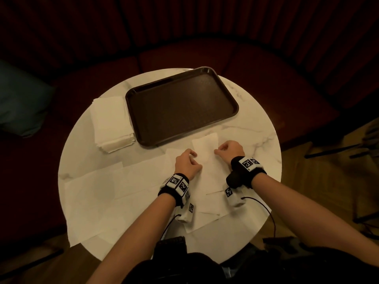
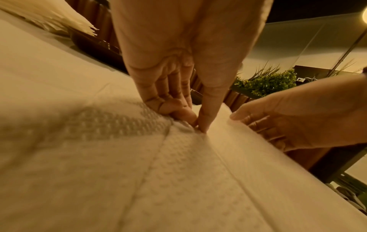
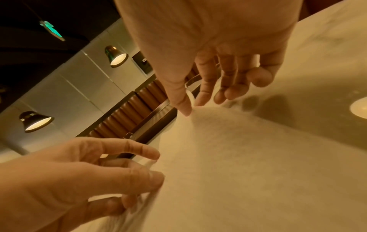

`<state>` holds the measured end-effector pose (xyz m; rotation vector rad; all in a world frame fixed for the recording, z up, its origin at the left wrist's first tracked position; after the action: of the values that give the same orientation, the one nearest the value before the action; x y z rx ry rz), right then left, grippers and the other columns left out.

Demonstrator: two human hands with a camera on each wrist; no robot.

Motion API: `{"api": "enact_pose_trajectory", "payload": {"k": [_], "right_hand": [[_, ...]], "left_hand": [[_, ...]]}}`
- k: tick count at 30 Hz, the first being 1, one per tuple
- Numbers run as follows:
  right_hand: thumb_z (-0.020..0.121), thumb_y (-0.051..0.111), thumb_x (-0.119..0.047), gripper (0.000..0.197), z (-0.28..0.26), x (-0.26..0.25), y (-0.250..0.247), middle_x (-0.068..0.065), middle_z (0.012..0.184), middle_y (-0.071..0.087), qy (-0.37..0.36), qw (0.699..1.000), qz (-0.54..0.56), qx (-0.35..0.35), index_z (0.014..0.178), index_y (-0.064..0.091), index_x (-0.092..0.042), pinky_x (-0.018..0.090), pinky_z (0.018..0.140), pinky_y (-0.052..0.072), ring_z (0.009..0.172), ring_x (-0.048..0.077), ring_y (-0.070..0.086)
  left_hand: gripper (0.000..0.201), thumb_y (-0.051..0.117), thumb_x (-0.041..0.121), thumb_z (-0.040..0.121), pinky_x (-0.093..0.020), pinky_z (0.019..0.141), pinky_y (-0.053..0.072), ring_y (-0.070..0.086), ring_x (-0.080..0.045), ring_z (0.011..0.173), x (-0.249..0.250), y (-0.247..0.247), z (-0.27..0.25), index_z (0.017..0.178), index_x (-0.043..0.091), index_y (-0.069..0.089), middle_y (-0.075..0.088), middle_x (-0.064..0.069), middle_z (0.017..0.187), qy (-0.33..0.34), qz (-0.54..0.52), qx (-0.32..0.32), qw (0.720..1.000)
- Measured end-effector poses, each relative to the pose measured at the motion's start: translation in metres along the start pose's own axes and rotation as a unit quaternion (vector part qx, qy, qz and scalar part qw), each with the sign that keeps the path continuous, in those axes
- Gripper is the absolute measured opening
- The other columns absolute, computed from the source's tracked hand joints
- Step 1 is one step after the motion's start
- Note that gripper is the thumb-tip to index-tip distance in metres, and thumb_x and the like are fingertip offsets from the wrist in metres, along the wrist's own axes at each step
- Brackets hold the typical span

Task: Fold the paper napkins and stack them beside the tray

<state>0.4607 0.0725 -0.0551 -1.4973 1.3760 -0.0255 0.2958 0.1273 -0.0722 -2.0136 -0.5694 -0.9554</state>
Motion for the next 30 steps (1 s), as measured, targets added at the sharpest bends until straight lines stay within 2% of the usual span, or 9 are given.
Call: {"api": "enact_pose_trajectory", "payload": {"k": [2, 6, 9, 14, 17, 21, 23, 26, 30], "right_hand": [[0.08, 0.074, -0.025, 0.013, -0.004, -0.005, -0.001, 0.0, 0.076, 0.06, -0.018, 1.0, 0.024, 0.003, 0.077, 0.066, -0.015, 0.027, 0.07, 0.042, 0.08, 0.02, 0.058], [0.075, 0.079, -0.022, 0.015, -0.017, -0.018, -0.004, 0.0, 0.072, 0.064, -0.052, 0.996, 0.067, -0.005, 0.07, 0.067, -0.015, 0.027, 0.067, 0.043, 0.07, 0.015, 0.057], [0.069, 0.082, -0.014, 0.03, -0.024, -0.024, -0.001, 0.004, 0.071, 0.063, -0.034, 0.994, 0.105, -0.007, 0.065, 0.052, -0.017, 0.034, 0.066, 0.05, 0.067, 0.02, 0.057], [0.068, 0.081, -0.009, 0.038, -0.046, -0.046, 0.01, 0.003, 0.075, 0.061, -0.068, 0.989, 0.133, -0.01, 0.085, 0.047, -0.019, 0.036, 0.067, 0.054, 0.067, 0.023, 0.059], [0.07, 0.082, -0.007, 0.052, -0.067, -0.072, 0.023, 0.008, 0.086, 0.068, -0.131, 0.973, 0.161, -0.102, 0.103, 0.044, -0.02, 0.038, 0.074, 0.058, 0.073, 0.022, 0.068], [0.069, 0.08, 0.005, 0.072, -0.087, -0.107, 0.039, 0.015, 0.106, 0.068, -0.174, 0.93, 0.236, -0.223, 0.121, 0.037, -0.02, 0.038, 0.086, 0.057, 0.092, 0.026, 0.07], [0.071, 0.079, 0.005, 0.073, -0.089, -0.121, 0.042, 0.015, 0.11, 0.067, -0.176, 0.917, 0.283, -0.22, 0.124, 0.037, -0.021, 0.037, 0.086, 0.057, 0.095, 0.027, 0.07], [0.075, 0.077, 0.002, 0.067, -0.088, -0.133, 0.041, 0.011, 0.109, 0.069, -0.172, 0.915, 0.313, -0.19, 0.124, 0.038, -0.021, 0.032, 0.086, 0.056, 0.092, 0.025, 0.071], [0.078, 0.075, -0.001, 0.06, -0.079, -0.126, 0.036, 0.008, 0.108, 0.069, -0.153, 0.927, 0.301, -0.163, 0.125, 0.04, -0.017, 0.029, 0.084, 0.056, 0.087, 0.022, 0.071]], "left_hand": [[0.033, 0.075, 0.003, 0.071, -0.035, 0.071, 0.058, 0.063, -0.015, 0.065, 0.0, -0.002, -0.001, 0.098, 0.013, 0.06, 0.069, -0.007, 0.074, 0.003, -0.002, -0.007, 1.0], [0.033, 0.08, 0.011, 0.073, -0.026, 0.068, 0.053, 0.06, -0.012, 0.064, -0.002, -0.009, -0.004, 0.1, 0.012, 0.061, 0.068, -0.005, 0.076, 0.015, -0.024, -0.03, 0.999], [0.028, 0.08, 0.018, 0.076, -0.031, 0.073, 0.056, 0.068, -0.02, 0.072, -0.006, -0.017, -0.006, 0.098, 0.014, 0.064, 0.071, -0.009, 0.083, 0.018, -0.073, -0.049, 0.996], [0.024, 0.068, 0.027, 0.089, -0.036, 0.082, 0.057, 0.071, -0.026, 0.088, 0.005, -0.039, -0.025, 0.104, 0.008, 0.068, 0.073, -0.014, 0.099, -0.006, -0.254, -0.042, 0.966], [0.033, 0.065, 0.032, 0.09, -0.035, 0.083, 0.055, 0.071, -0.021, 0.091, 0.011, -0.058, -0.04, 0.115, 0.009, 0.065, 0.074, -0.005, 0.099, -0.045, -0.375, -0.075, 0.923], [0.021, 0.06, -0.005, 0.086, -0.033, 0.067, 0.058, 0.07, -0.028, 0.085, 0.0, -0.107, -0.036, 0.1, 0.009, 0.067, 0.073, -0.012, 0.093, -0.062, -0.357, 0.032, 0.932], [0.027, 0.054, -0.013, 0.084, -0.038, 0.072, 0.058, 0.067, -0.03, 0.086, -0.009, -0.146, -0.016, 0.089, 0.011, 0.065, 0.069, -0.011, 0.089, -0.062, -0.317, 0.095, 0.942], [0.029, 0.054, -0.009, 0.085, -0.043, 0.084, 0.056, 0.064, -0.028, 0.095, -0.016, -0.216, 0.027, 0.1, 0.014, 0.065, 0.067, -0.013, 0.103, -0.036, -0.215, 0.162, 0.962], [0.028, 0.067, 0.004, 0.085, -0.039, 0.082, 0.055, 0.064, -0.026, 0.093, -0.026, -0.289, 0.091, 0.11, 0.015, 0.06, 0.066, -0.015, 0.104, -0.079, -0.177, 0.222, 0.956]]}}
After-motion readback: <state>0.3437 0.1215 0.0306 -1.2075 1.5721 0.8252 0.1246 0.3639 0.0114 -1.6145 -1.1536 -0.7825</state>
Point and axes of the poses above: each hand's wrist, its own z-axis towards the middle knuckle, its own y-axis out of the palm, x = y × z, the point moved 1 cm from there along z, towards the middle knuckle
